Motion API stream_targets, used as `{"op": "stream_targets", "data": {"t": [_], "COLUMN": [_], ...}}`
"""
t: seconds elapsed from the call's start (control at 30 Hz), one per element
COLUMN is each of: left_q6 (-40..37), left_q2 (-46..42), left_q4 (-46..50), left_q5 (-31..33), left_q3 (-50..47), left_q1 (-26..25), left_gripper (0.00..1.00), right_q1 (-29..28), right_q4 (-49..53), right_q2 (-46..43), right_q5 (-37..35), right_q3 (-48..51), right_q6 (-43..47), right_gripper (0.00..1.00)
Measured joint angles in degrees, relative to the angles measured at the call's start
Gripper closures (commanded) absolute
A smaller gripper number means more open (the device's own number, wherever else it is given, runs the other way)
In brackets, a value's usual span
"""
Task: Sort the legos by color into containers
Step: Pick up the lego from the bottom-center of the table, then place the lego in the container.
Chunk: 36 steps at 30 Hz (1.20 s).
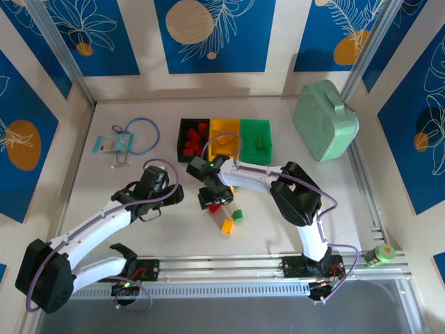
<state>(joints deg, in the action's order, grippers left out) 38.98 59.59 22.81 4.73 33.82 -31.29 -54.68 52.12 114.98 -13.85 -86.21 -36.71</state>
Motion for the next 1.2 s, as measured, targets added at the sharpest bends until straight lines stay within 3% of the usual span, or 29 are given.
{"op": "stream_targets", "data": {"t": [0.43, 0.6, 1.03, 1.2], "left_q6": [0.0, 0.0, -0.3, -0.2], "left_q2": [-5.7, -8.8, -18.7, -21.3], "left_q4": [-2.6, -2.4, 0.4, 2.2], "left_q5": [-0.3, -0.3, -0.4, -0.4], "left_q3": [-0.7, -1.8, -3.4, -3.6], "left_q1": [0.0, 0.0, -0.1, -0.1], "left_gripper": [0.33, 0.33, 0.33, 0.33], "right_q1": [11.4, 13.2, 13.3, 13.3], "right_q4": [4.0, 5.1, 8.0, 8.6], "right_q2": [-2.7, -1.1, 20.1, 25.9], "right_q5": [-2.3, -2.3, -0.7, -0.7], "right_q3": [-15.8, -21.3, -52.8, -60.7], "right_q6": [5.2, 6.5, 9.4, 9.7], "right_gripper": [0.46, 0.46, 0.45, 0.42]}}
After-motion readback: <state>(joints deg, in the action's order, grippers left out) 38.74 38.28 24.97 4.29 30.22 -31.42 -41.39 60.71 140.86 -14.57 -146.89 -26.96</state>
